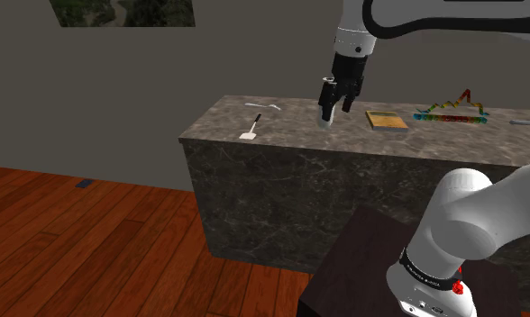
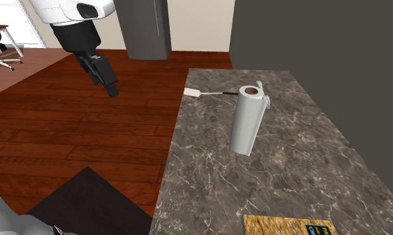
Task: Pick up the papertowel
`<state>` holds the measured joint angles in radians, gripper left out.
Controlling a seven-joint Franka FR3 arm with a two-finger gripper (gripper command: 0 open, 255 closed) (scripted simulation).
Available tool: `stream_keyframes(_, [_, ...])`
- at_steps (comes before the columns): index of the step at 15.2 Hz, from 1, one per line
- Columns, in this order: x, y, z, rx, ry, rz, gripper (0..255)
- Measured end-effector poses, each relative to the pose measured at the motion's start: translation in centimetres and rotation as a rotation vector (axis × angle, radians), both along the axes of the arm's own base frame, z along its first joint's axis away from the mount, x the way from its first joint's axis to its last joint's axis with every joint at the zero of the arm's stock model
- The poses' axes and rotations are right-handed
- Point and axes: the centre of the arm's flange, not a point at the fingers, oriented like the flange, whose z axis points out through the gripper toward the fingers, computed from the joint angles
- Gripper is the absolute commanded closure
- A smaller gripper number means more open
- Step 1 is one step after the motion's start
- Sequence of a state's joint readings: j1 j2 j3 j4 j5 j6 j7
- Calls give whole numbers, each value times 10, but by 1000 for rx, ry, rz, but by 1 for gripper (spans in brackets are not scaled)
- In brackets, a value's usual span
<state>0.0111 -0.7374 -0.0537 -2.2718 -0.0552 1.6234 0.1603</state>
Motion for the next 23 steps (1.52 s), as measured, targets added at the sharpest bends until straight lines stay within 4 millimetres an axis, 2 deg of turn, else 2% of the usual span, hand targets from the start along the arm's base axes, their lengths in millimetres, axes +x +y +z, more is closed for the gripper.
stream_keyframes(1, [0, 0, 0, 0, 0, 0, 0])
stream_keyframes(3, [6, -15, 0, -2, 1, 11, 0])
stream_keyframes(8, [32, -68, 4, -9, 7, 56, 0])
stream_keyframes(10, [45, -97, 6, -12, 9, 75, 0])
stream_keyframes(18, [95, -187, 12, -25, 19, 152, 0])
stream_keyframes(23, [133, -239, 14, -34, 26, 201, 0])
